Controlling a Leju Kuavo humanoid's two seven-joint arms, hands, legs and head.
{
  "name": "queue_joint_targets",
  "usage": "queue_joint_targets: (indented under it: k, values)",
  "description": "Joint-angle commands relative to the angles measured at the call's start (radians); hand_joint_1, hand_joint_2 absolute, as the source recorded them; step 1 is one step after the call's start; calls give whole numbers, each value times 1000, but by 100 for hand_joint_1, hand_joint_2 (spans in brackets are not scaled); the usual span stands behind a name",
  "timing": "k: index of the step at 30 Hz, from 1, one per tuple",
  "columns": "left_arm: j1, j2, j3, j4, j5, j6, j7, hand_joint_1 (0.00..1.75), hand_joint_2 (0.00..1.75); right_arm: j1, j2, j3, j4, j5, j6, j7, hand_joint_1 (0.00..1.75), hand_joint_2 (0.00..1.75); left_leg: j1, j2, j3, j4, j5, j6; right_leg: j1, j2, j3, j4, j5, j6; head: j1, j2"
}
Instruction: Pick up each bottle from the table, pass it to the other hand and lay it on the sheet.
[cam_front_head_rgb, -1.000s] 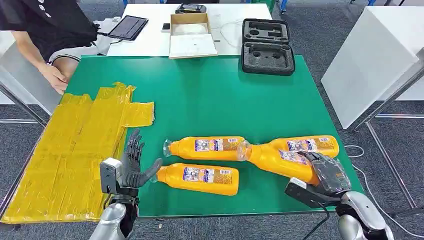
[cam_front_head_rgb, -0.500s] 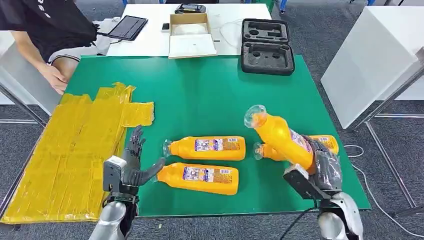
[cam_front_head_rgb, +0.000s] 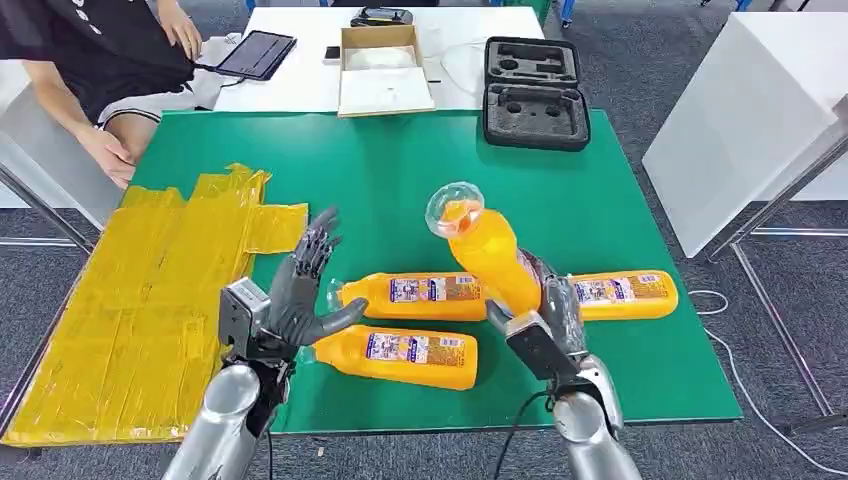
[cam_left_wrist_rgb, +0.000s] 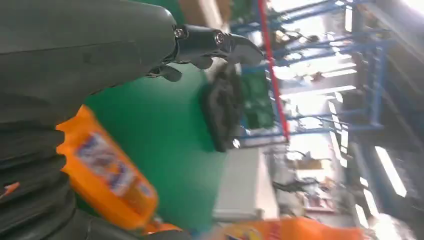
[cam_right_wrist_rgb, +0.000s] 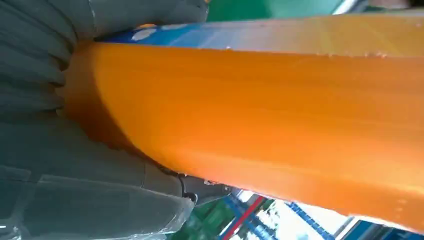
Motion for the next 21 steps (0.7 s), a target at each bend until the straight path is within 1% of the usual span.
queue_joint_targets:
  k: [1,2,3,4,5,6,7,9,10,13,16,17,18,19,21]
  values:
    - [-138,52,-111,-17,140,-69,55,0,175,-134,40,146,142,-52,-32,-35,175,175,2,7,4,3,-4,-4,2,4,4,1,-2,-2,1,0]
    - [-148,50,-127,-7,146,-77,57,0,175,-138,39,150,143,-57,-36,-37,175,175,2,7,6,3,-5,-5,3,4,6,1,-3,-2,0,0]
    - [-156,48,-140,0,148,-79,57,0,175,-142,38,153,144,-60,-38,-38,175,175,1,4,3,1,-2,-3,1,2,3,0,-1,-1,0,0]
    - [-162,44,-153,6,148,-81,57,0,175,-144,38,154,144,-64,-41,-40,175,175,2,4,5,2,-4,-4,2,1,6,0,-3,-2,0,0]
    - [-163,42,-157,9,149,-80,57,0,175,-145,38,154,144,-64,-41,-40,175,175,1,1,3,1,-2,-3,1,-1,4,0,-2,-1,0,0]
    - [-163,42,-157,9,149,-80,57,0,175,-145,38,154,144,-64,-41,-40,175,175,2,2,5,2,-4,-4,2,-1,6,0,-3,-2,0,0]
    - [-166,41,-163,15,153,-81,56,0,175,-146,38,153,144,-69,-44,-43,175,175,1,2,3,1,-2,-2,1,0,3,0,-1,-1,0,0]
    - [-174,42,-181,27,178,-94,56,0,175,-157,35,162,154,-83,-45,-52,175,175,1,3,5,1,-3,-4,2,1,6,-1,-2,-1,0,0]
    - [-177,39,-193,33,180,-94,55,0,175,-165,38,166,162,-90,-48,-59,175,175,1,2,3,0,-2,-2,1,1,3,-1,-1,-1,0,0]
    - [-176,32,-211,43,201,-93,54,0,175,-196,43,184,197,-98,-62,-70,175,175,2,4,7,3,-5,-5,2,1,8,0,-4,-2,0,0]
    - [-173,34,-236,42,208,-85,53,0,175,-229,43,200,228,-133,-82,-83,175,175,0,2,2,0,-1,-2,1,1,2,-1,0,-1,0,0]
    - [-173,34,-239,45,210,-83,53,0,175,-236,44,203,234,-139,-84,-84,175,175,1,3,3,1,-2,-3,1,1,4,0,-1,-1,0,0]
    - [-174,35,-241,47,218,-77,52,0,175,-249,44,214,241,-145,-90,-90,175,175,0,1,1,0,-1,-2,0,1,1,-1,0,-1,0,0]
    - [-174,35,-242,49,221,-76,51,0,175,-255,46,217,244,-146,-91,-90,175,175,1,3,4,1,-2,-3,1,1,4,0,-1,-1,0,0]
    - [-176,38,-250,48,233,-67,48,0,175,-280,50,242,262,-146,-110,-83,175,175,1,4,3,1,-2,-3,1,2,3,0,-1,-1,0,0]
